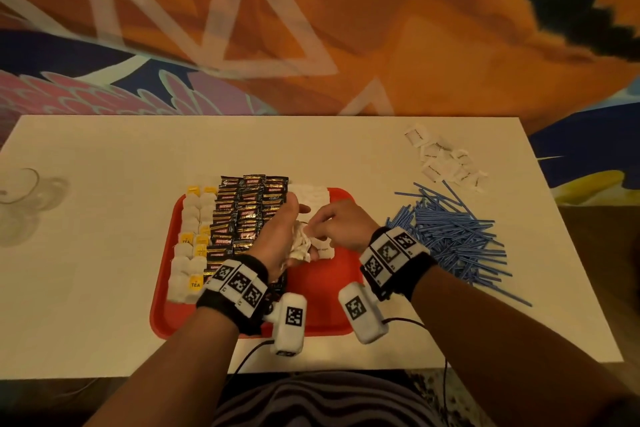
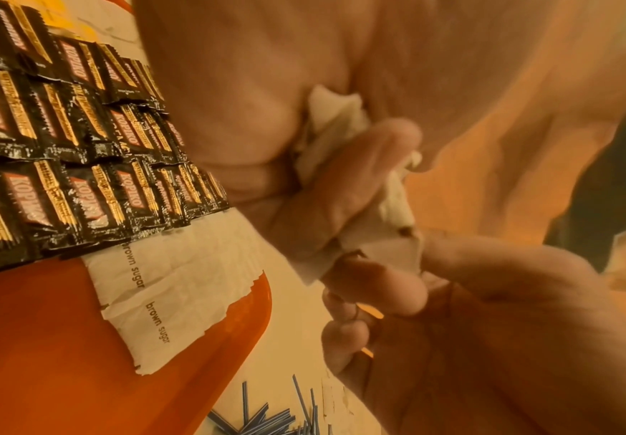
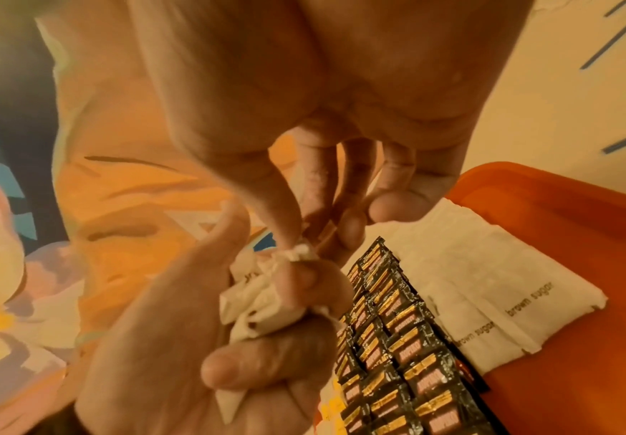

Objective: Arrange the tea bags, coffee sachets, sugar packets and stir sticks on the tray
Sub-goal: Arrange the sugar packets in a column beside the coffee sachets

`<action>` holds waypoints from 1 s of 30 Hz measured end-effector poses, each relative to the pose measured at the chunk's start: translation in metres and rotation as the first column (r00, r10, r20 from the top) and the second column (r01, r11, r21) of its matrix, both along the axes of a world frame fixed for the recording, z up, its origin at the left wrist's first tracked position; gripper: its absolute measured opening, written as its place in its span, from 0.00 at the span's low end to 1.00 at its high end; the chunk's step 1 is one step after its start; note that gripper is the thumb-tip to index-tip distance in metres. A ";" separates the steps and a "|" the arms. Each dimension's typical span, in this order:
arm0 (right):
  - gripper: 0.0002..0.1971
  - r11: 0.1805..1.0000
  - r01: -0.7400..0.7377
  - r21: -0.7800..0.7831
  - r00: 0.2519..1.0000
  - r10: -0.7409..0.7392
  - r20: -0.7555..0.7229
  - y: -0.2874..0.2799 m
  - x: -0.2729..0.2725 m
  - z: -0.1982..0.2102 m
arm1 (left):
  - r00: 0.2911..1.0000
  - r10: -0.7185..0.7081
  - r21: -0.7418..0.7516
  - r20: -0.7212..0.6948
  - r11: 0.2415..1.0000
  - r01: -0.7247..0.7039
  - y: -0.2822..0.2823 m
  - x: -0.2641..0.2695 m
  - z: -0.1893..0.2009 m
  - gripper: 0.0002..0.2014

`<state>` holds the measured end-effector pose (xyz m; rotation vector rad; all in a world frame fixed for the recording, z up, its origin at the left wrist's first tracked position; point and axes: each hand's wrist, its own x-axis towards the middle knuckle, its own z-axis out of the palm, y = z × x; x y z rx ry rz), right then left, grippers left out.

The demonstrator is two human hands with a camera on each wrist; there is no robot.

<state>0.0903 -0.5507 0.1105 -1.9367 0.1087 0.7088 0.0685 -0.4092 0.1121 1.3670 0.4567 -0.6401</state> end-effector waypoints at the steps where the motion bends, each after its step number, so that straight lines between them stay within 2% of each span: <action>1: 0.08 1.000 0.022 0.018 1.000 -0.022 -0.018 0.000 0.000 0.000 | 1.000 -0.014 -0.013 0.003 1.000 0.014 0.001 0.000 0.000 0.28; 5: 0.10 0.991 0.107 0.075 0.994 -0.104 -0.045 -0.001 0.001 -0.001 | 0.997 -0.045 -0.010 0.056 0.999 0.046 0.005 0.002 -0.005 0.26; 8: 0.11 0.987 0.140 0.074 0.990 -0.139 -0.024 0.002 0.001 -0.003 | 0.999 -0.021 -0.003 0.040 1.000 0.021 0.006 0.002 -0.008 0.20; 11: 0.09 0.964 0.237 0.121 0.971 -0.231 -0.057 0.003 0.004 -0.006 | 0.999 0.004 -0.033 0.038 0.999 -0.003 0.009 0.001 -0.010 0.13; 14: 0.06 0.927 0.327 0.184 0.945 -0.313 -0.097 0.000 0.008 -0.007 | 0.998 0.033 -0.008 0.047 0.999 -0.032 0.014 -0.002 -0.014 0.12; 20: 0.05 0.942 0.298 0.152 0.954 -0.289 -0.077 -0.006 0.010 -0.011 | 0.994 0.057 0.055 0.095 0.997 -0.063 0.016 -0.002 -0.018 0.10; 22: 0.09 0.959 0.253 0.131 0.967 -0.249 -0.052 -0.007 0.010 -0.012 | 0.992 0.051 0.076 0.118 0.995 -0.061 0.015 -0.002 -0.018 0.10; 26: 0.13 0.947 0.217 0.238 0.975 -0.202 -0.089 -0.009 0.009 -0.008 | 0.968 0.221 0.040 0.118 0.973 -0.227 0.010 -0.001 -0.022 0.06; 30: 0.08 0.928 0.239 0.285 0.970 -0.216 -0.110 -0.007 0.008 -0.011 | 0.951 0.240 0.072 0.197 0.963 -0.259 0.008 -0.002 -0.024 0.06</action>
